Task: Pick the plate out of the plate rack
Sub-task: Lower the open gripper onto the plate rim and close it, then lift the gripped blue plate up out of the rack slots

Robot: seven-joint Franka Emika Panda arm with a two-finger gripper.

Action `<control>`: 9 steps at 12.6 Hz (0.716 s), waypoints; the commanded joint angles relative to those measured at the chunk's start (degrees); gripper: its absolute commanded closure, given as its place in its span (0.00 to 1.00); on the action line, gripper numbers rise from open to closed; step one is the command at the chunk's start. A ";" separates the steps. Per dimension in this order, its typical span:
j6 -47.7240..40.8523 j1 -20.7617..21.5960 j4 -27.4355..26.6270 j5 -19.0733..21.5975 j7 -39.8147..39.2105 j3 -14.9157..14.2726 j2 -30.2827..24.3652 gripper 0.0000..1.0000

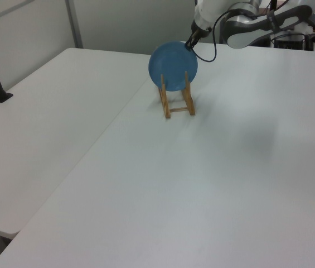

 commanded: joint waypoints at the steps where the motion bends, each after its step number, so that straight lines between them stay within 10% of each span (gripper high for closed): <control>1: 1.78 0.19 0.96 -1.73 1.14 -0.69 0.35 0.93; 9: 1.70 -0.69 2.97 -3.05 1.14 -0.95 -2.90 0.99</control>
